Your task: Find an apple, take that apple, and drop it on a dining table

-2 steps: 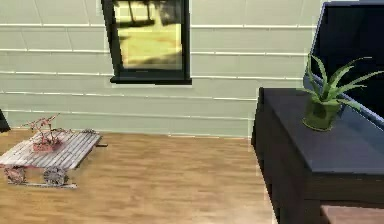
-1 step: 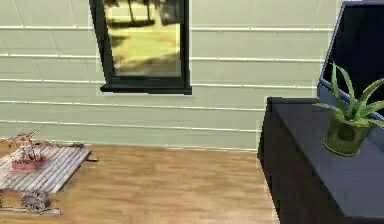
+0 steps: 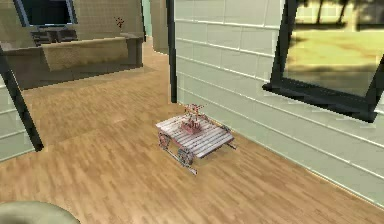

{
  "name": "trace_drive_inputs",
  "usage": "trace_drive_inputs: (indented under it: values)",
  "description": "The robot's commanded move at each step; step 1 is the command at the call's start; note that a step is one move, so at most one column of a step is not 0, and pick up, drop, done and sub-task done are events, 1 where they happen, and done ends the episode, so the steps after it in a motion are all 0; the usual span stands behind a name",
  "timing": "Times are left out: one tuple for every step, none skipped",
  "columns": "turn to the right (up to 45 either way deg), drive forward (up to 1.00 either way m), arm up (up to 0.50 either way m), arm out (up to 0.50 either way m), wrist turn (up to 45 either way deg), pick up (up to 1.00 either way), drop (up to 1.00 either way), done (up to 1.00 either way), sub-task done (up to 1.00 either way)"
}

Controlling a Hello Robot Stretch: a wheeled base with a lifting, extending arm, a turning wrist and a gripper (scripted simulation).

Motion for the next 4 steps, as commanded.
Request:
trace_drive_inputs:
  values:
    - [-6.0, 0.0, 0.0, 0.0, 0.0, 0.0, 0.0, 0.0, 0.0]
    - [0.0, 0.9, 0.0, 0.0, 0.0, 0.0, 0.0, 0.0, 0.0]
    - [-36.0, 0.0, 0.0, 0.0, 0.0, 0.0, 0.0, 0.0, 0.0]
    - [0.0, 1.0, 0.0, 0.0, 0.0, 0.0, 0.0, 0.0, 0.0]
